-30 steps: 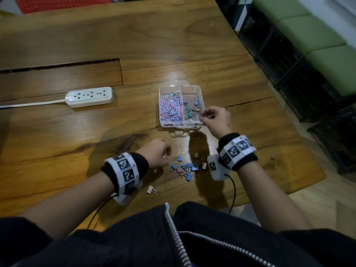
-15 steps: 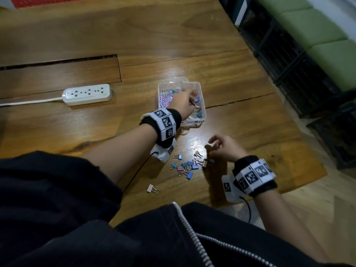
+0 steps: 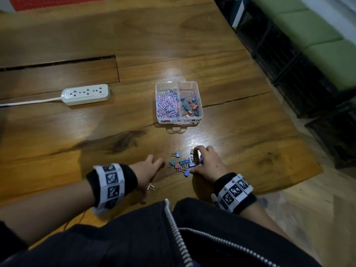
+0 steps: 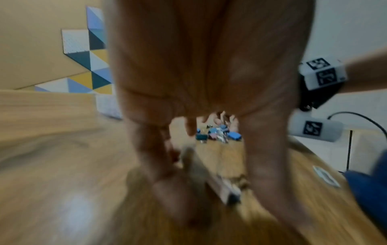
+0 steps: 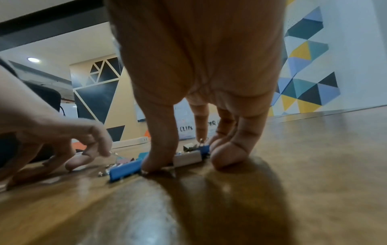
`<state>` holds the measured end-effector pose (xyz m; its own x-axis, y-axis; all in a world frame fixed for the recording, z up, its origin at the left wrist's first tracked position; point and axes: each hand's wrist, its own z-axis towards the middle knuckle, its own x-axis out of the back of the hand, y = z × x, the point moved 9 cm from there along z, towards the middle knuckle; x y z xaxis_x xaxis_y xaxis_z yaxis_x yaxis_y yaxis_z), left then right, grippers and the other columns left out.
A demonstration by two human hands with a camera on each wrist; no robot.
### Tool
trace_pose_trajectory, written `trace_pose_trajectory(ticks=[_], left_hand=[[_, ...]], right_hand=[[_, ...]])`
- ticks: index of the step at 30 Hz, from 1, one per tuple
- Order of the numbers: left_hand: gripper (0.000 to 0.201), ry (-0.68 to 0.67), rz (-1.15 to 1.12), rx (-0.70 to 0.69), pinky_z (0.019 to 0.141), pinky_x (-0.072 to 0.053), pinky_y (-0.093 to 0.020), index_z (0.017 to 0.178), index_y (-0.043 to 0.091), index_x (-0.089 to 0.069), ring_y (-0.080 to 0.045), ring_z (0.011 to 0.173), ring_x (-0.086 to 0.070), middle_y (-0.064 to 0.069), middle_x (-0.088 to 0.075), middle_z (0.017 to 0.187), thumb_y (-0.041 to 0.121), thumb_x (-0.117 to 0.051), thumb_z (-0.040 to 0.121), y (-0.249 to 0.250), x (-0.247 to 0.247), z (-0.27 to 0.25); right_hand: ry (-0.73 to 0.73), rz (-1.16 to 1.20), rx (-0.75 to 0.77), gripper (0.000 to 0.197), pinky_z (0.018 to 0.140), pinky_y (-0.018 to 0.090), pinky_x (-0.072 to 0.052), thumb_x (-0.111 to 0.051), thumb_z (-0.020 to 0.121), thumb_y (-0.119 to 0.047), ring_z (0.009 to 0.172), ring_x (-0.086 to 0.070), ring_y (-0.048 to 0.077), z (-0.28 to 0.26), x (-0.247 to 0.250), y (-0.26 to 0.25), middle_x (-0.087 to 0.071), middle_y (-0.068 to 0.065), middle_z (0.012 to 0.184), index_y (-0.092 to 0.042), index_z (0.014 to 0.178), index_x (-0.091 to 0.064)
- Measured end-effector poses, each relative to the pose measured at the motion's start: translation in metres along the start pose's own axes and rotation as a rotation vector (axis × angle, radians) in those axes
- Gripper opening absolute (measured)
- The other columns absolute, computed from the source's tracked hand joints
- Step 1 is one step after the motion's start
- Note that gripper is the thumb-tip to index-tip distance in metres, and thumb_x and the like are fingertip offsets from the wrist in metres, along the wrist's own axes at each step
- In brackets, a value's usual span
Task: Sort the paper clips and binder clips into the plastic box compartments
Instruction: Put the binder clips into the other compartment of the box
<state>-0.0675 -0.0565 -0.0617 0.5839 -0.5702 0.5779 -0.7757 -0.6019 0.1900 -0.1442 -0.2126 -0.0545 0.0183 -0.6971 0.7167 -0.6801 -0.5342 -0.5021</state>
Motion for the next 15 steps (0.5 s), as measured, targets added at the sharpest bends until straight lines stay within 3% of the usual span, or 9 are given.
trace_pose_trajectory(ticks=[4,8,11,15], left_hand=[[0.106,0.191,-0.204,-0.034,0.083,-0.051,-0.029,0.145,0.027,-0.008,-0.023,0.102,-0.056,-0.011,-0.028,0.139,0.007,-0.078,0.067,0.004,0.011,0.005],[0.089,0.324,-0.282,-0.067,0.077,-0.041,-0.019,0.147,0.025,-0.013,-0.015,0.096,-0.049,-0.011,-0.035,0.136,0.006,-0.066,0.079,0.021,0.036,0.014],[0.070,0.389,-0.151,-0.109,0.088,-0.043,-0.026,0.143,0.024,-0.027,-0.022,0.111,-0.048,-0.010,-0.040,0.131,0.008,-0.061,0.084,0.039,0.047,0.023],[0.042,0.440,-0.042,-0.156,0.096,-0.043,-0.033,0.128,0.018,-0.051,-0.024,0.113,-0.047,-0.009,-0.047,0.126,0.010,-0.057,0.087,0.054,0.050,0.027]], right_hand=[[-0.028,-0.004,0.006,0.071,0.091,0.031,-0.038,-0.070,0.074,-0.015,0.114,-0.041,0.023,0.003,0.001,-0.006,-0.040,0.007,0.123,-0.030,0.133,-0.034],[-0.036,0.000,0.023,0.062,0.090,0.027,-0.037,-0.065,0.079,-0.009,0.111,-0.043,0.023,0.007,0.003,-0.011,-0.040,0.008,0.119,-0.032,0.131,-0.041],[-0.028,-0.022,0.032,0.054,0.086,0.024,-0.037,-0.065,0.079,-0.009,0.103,-0.042,0.019,0.008,0.003,-0.012,-0.039,0.006,0.113,-0.029,0.126,-0.049],[0.023,0.003,0.019,0.035,0.078,0.021,-0.037,-0.070,0.074,-0.011,0.095,-0.045,0.017,0.007,0.007,-0.008,-0.035,0.001,0.101,-0.016,0.106,-0.055]])
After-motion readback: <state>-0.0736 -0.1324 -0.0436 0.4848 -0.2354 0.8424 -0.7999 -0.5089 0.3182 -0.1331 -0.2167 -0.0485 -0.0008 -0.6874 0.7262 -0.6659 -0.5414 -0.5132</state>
